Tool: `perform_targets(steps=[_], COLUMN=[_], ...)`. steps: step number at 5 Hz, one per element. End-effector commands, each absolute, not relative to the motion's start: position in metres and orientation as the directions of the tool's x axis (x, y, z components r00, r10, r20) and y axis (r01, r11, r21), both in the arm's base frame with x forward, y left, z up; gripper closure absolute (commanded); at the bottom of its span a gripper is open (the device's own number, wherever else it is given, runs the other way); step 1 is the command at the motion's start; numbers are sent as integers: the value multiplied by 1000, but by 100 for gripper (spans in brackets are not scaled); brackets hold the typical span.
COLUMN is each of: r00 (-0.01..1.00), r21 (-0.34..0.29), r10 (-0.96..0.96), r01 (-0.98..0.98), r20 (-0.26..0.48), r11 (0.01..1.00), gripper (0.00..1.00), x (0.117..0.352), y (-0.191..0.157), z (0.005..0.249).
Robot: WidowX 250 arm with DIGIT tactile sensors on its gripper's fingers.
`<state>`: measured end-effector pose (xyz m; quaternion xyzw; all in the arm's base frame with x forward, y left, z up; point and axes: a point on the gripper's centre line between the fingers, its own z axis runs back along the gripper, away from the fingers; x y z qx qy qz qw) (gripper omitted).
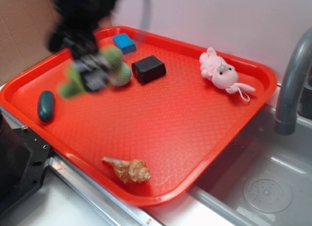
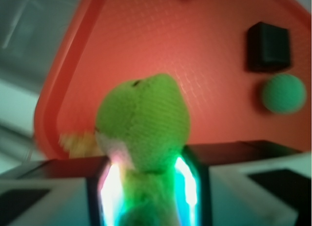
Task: Grab the green animal.
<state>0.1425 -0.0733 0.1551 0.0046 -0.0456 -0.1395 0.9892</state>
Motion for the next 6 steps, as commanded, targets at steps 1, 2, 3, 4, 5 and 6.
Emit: perform_targets(steps=[1, 2, 3, 4, 5, 6], r00=[997, 1000, 999, 998, 996, 994], r21=[-30, 6, 14, 41, 75, 80], r10=[-23, -4, -31, -65, -86, -95], r01=[25, 4, 31, 64, 83, 91], r20=[74, 24, 11, 17, 32, 49], r11=[999, 1000, 999, 997, 994, 993], gripper=[100, 100, 100, 100, 100, 100], x=[124, 154, 195, 215, 219, 214], y=[-14, 8, 15, 5, -8, -17], z=[186, 192, 190, 197, 209, 214])
